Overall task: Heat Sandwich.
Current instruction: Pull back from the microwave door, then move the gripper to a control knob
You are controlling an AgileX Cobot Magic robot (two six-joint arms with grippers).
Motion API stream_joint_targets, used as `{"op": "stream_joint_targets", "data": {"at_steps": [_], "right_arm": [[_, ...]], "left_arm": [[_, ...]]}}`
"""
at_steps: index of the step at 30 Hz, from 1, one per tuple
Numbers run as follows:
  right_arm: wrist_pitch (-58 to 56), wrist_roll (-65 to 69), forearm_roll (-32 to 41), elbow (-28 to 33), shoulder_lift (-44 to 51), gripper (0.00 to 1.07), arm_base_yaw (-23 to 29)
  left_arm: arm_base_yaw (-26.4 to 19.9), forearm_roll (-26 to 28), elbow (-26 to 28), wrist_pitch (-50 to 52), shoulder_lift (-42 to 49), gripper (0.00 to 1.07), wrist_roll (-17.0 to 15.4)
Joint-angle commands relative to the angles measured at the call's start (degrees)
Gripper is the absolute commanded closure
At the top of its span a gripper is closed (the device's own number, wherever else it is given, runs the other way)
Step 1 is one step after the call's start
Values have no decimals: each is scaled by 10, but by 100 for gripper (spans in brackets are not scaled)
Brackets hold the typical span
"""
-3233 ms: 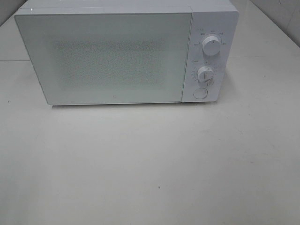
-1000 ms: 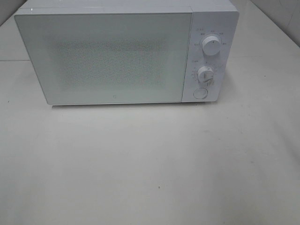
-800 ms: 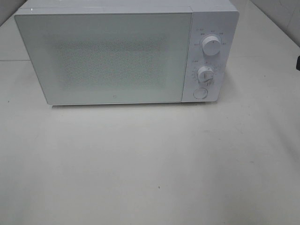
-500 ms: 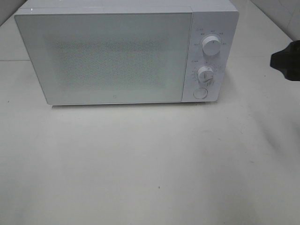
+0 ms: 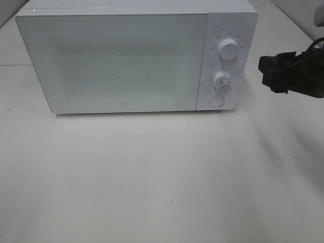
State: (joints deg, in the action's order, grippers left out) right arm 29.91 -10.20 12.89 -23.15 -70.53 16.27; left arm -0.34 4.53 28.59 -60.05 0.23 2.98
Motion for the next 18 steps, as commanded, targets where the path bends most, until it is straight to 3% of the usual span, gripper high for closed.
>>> {"op": "stream_joint_targets", "data": {"at_steps": [1, 7, 18], "right_arm": [[109, -49, 71, 34, -25, 34, 38], [218, -62, 158, 58, -74, 34, 94], [331, -63, 229, 57, -155, 34, 175]], "left_arm": [[-2, 3, -3, 7, 7, 7, -2], [-2, 3, -3, 7, 7, 7, -2], [-2, 3, -3, 7, 7, 7, -2]]}}
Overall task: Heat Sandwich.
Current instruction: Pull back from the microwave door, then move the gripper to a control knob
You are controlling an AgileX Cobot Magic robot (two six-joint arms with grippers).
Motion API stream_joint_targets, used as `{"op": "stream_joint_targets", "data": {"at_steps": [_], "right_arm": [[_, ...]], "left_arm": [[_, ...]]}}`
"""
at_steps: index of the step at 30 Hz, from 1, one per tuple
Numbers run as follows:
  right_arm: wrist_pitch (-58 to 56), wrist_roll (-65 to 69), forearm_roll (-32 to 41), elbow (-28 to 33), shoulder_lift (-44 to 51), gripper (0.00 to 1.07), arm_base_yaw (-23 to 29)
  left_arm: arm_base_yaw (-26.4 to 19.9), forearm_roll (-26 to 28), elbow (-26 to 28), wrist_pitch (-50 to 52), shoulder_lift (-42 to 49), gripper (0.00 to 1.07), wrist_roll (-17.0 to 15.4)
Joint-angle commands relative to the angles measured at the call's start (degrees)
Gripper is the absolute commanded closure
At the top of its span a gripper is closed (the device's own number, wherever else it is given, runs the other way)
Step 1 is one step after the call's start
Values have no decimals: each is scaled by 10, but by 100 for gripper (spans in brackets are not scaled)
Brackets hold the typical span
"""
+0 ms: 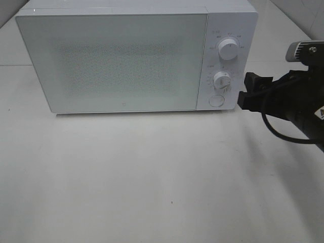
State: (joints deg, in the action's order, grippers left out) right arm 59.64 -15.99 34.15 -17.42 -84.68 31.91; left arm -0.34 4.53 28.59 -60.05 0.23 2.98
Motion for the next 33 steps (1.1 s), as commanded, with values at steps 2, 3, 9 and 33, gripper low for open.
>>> {"op": "stream_joint_targets", "data": {"at_steps": [2, 3, 9, 33], "right_arm": [[51, -5, 40, 0, -36, 34, 34], [57, -5, 46, 0, -43, 34, 39], [68, -5, 62, 0, -62, 34, 51], [107, 19, 56, -75, -184, 34, 49]], "left_arm": [[-2, 3, -3, 7, 7, 7, -2], [-2, 3, -3, 7, 7, 7, -2], [-2, 3, -3, 7, 7, 7, -2], [-2, 3, -3, 7, 7, 7, -2]]}}
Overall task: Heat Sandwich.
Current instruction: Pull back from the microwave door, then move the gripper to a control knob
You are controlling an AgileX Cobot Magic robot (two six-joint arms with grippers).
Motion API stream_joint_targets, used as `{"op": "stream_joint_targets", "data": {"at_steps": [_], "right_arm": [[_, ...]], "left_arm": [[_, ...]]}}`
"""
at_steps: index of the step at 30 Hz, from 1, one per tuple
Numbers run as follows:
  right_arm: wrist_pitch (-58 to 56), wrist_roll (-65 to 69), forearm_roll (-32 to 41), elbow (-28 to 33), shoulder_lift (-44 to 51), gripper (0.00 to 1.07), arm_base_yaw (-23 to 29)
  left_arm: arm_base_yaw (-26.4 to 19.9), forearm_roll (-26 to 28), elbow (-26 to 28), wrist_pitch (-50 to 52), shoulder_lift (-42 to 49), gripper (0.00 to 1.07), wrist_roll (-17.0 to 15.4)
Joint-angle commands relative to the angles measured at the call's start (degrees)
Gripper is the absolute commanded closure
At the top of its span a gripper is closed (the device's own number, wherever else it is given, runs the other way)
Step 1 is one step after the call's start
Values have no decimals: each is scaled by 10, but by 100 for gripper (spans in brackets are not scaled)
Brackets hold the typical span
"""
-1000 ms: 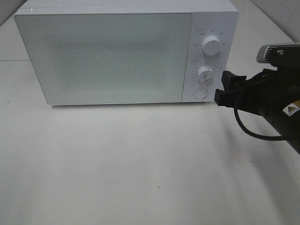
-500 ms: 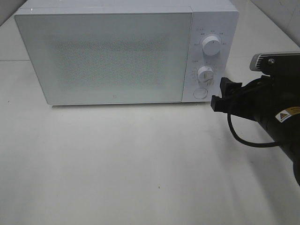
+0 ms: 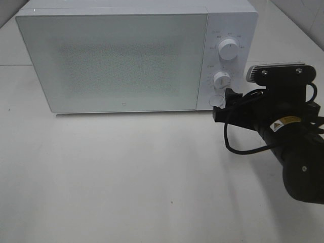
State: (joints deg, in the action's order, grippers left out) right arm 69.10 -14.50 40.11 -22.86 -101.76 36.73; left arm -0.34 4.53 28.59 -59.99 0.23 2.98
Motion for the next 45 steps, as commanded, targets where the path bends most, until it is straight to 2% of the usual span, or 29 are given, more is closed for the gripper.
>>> {"op": "stream_joint_targets", "data": {"at_steps": [1, 11, 20, 33, 45], "right_arm": [[13, 5, -4, -21, -14, 34, 1], [7, 14, -5, -90, -83, 34, 1], [-18, 15, -46, -137, -113, 34, -36], [-37, 20, -67, -179, -135, 34, -65], [-38, 22, -67, -180, -137, 36, -65]], "left_arm": [[-2, 3, -3, 6, 7, 7, -2], [-2, 3, -3, 6, 7, 7, -2], [-2, 3, -3, 6, 7, 7, -2], [-2, 3, -3, 6, 7, 7, -2], [-2, 3, -3, 6, 7, 7, -2]]}}
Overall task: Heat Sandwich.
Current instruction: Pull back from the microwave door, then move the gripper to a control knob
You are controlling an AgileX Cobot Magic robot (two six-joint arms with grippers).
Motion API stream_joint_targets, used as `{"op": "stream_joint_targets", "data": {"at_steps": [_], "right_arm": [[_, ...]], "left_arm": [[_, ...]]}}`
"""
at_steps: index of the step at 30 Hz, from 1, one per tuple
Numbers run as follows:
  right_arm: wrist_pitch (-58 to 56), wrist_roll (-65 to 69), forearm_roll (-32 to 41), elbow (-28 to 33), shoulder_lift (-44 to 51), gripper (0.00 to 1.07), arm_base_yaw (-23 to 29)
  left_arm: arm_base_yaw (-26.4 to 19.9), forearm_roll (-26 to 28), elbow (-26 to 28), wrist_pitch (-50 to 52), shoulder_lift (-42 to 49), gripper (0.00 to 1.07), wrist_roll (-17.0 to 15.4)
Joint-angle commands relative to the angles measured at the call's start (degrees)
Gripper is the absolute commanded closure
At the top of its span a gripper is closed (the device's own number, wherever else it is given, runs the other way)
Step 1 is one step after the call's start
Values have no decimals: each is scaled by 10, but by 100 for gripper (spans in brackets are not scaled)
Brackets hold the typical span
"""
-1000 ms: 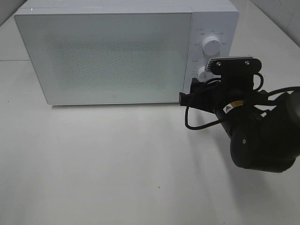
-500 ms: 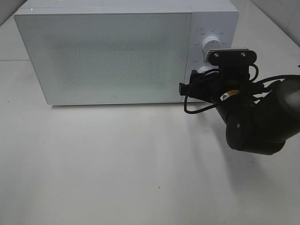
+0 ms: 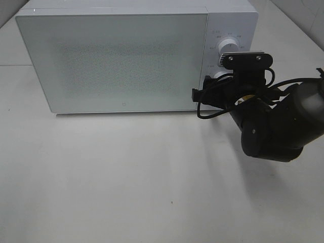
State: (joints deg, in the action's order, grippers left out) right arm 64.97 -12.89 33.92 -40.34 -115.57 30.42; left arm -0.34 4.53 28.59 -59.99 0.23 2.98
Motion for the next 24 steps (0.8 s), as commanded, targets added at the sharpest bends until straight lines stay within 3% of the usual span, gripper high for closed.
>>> {"op": "stream_joint_targets", "data": {"at_steps": [1, 6, 9, 11, 13, 17, 24], "right_arm": [[3, 6, -5, -5, 1, 36, -2], [2, 6, -5, -5, 1, 43, -2], [3, 5, -5, -5, 1, 61, -2], [6, 5, -5, -5, 1, 65, -2], [12, 3, -5, -5, 1, 80, -2], [11, 3, -5, -5, 1, 93, -2], [11, 3, -2, -5, 1, 94, -2]], "left_arm": [[-2, 3, -3, 6, 7, 7, -2], [-2, 3, -3, 6, 7, 7, -2], [-2, 3, -3, 6, 7, 7, -2], [-2, 3, -3, 6, 7, 7, -2], [-2, 3, -3, 6, 7, 7, -2], [-2, 3, -3, 6, 7, 7, -2], [-2, 3, -3, 6, 7, 7, -2]]}}
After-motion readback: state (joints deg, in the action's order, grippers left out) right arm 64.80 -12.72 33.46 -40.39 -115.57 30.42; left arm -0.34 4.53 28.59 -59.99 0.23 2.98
